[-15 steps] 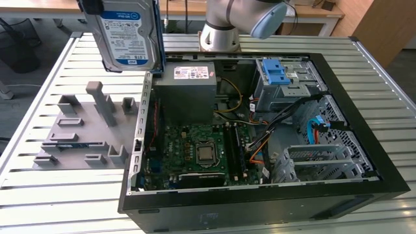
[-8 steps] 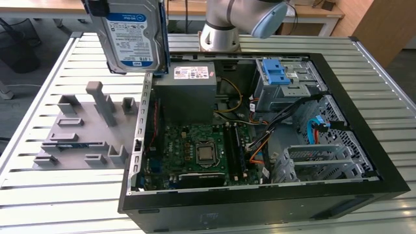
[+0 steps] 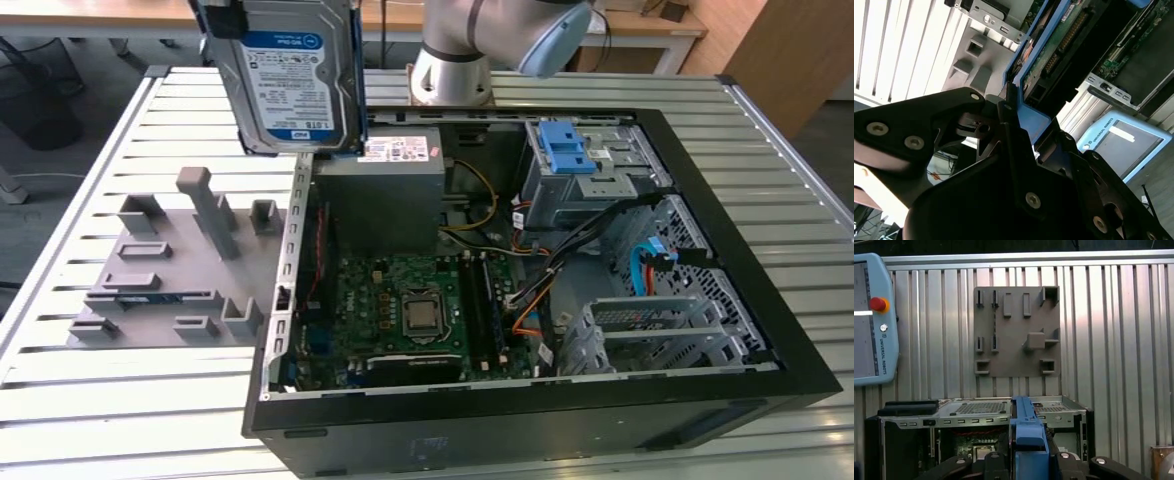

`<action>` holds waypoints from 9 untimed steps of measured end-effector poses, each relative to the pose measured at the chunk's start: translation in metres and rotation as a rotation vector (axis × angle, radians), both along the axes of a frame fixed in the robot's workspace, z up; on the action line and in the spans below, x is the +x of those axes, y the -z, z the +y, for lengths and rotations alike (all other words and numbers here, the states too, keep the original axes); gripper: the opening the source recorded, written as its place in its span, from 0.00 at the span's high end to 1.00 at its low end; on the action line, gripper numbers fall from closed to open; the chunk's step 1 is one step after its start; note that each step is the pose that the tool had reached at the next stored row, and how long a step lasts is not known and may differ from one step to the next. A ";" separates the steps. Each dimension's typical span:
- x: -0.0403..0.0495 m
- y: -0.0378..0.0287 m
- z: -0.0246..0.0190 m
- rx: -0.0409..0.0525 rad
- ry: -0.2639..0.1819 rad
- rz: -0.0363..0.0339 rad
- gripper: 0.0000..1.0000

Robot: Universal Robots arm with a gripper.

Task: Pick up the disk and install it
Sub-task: 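Pick up the disk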

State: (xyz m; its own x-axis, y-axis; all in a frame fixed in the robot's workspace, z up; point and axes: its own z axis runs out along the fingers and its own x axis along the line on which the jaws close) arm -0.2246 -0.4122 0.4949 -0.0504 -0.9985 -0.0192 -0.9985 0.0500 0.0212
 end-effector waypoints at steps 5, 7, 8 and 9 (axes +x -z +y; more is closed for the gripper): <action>0.0063 0.0005 -0.0042 0.0001 0.000 -0.0001 0.63; 0.0092 0.0006 -0.0056 -0.0002 0.000 -0.0001 0.63; 0.0109 0.0007 -0.0063 -0.0004 0.000 -0.0001 0.63; 0.0124 0.0007 -0.0070 -0.0006 0.000 -0.0001 0.63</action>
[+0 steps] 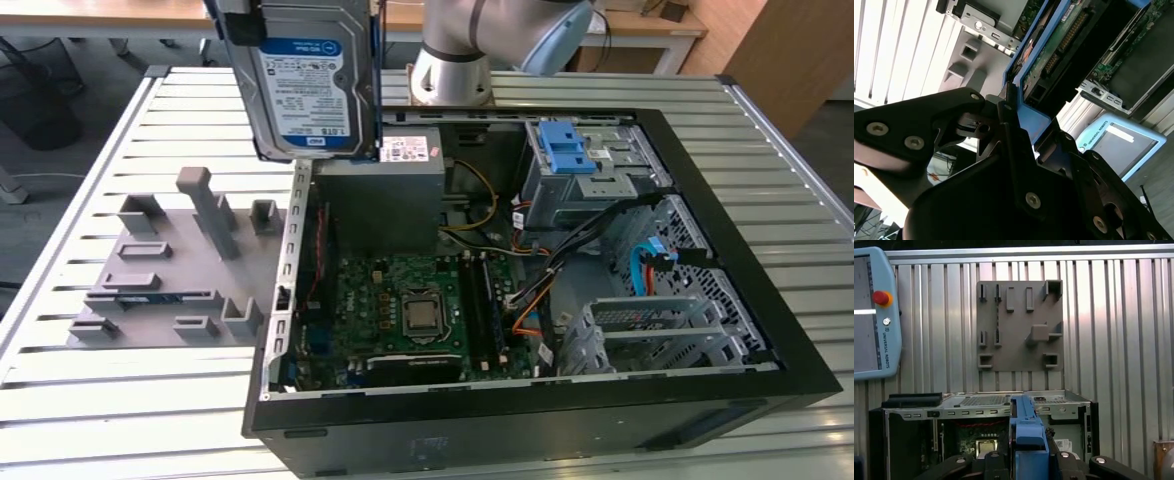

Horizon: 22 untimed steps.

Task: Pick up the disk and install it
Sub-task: 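Pick up the disk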

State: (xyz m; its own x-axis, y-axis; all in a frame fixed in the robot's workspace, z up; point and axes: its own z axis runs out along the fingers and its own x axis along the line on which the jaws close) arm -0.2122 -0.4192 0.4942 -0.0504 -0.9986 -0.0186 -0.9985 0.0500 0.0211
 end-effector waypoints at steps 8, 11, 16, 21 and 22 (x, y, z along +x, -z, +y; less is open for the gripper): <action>0.0127 0.0007 -0.0058 -0.0006 0.000 0.0000 0.63; 0.0173 0.0011 -0.0080 -0.0006 0.000 -0.0001 0.63; 0.0257 0.0014 -0.0113 -0.0008 0.000 0.0000 0.63; 0.0346 0.0018 -0.0145 -0.0010 0.000 0.0001 0.63; 0.0363 0.0019 -0.0151 -0.0010 0.000 0.0000 0.63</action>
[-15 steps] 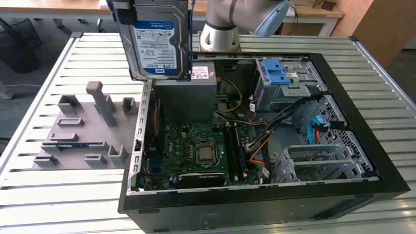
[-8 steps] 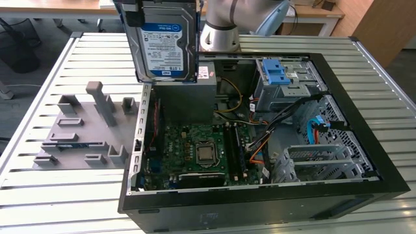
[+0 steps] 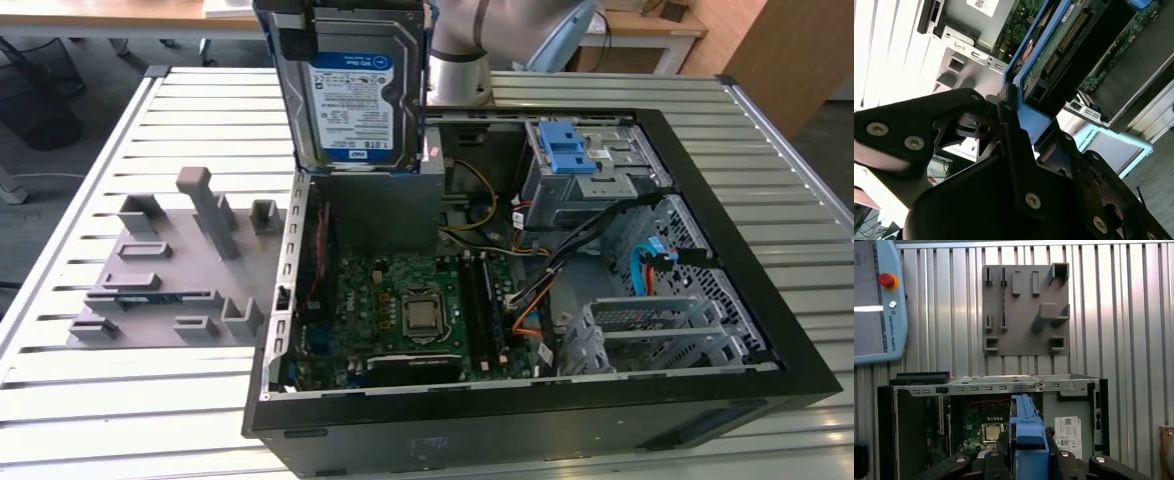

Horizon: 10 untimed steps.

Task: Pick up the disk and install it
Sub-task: 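Pick up the disk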

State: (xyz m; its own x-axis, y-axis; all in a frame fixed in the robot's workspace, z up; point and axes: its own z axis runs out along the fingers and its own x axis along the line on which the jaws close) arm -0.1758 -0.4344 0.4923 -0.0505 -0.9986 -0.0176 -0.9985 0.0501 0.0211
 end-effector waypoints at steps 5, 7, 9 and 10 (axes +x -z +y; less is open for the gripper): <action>0.0086 0.0004 -0.0032 -0.0002 0.000 0.0001 0.63; 0.0120 0.0005 -0.0044 -0.0003 0.000 0.0001 0.63; 0.0155 0.0009 -0.0056 0.0000 0.000 -0.0001 0.63; 0.0173 0.0009 -0.0061 0.0000 0.000 -0.0001 0.63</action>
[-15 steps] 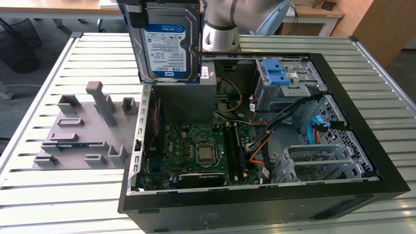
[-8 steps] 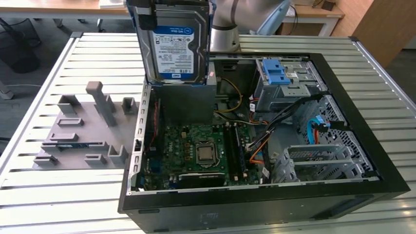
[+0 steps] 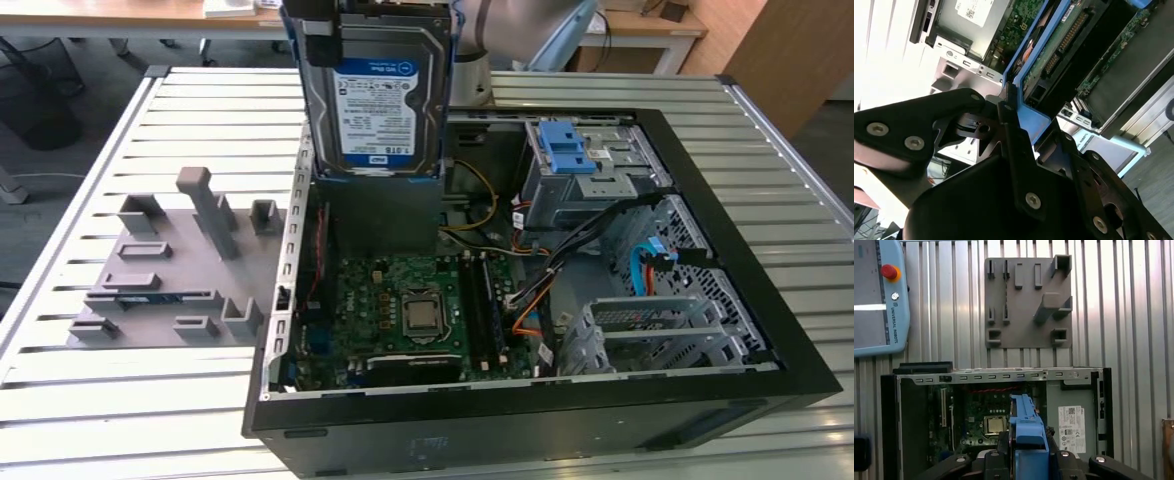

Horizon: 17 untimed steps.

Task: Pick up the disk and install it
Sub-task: 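Pick up the disk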

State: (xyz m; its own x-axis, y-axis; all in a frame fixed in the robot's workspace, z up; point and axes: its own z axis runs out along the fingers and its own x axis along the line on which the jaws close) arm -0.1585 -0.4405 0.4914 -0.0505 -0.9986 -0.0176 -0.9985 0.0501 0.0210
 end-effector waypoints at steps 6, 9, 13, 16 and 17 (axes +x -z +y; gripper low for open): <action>0.0110 0.0005 -0.0032 -0.0001 0.000 0.0000 0.63; 0.0162 0.0007 -0.0043 -0.0003 0.000 0.0001 0.63; 0.0195 0.0018 -0.0054 -0.0029 0.000 -0.0019 0.63; 0.0217 0.0031 -0.0063 -0.0052 0.000 -0.0056 0.63; 0.0226 0.0035 -0.0067 -0.0055 0.000 -0.0065 0.63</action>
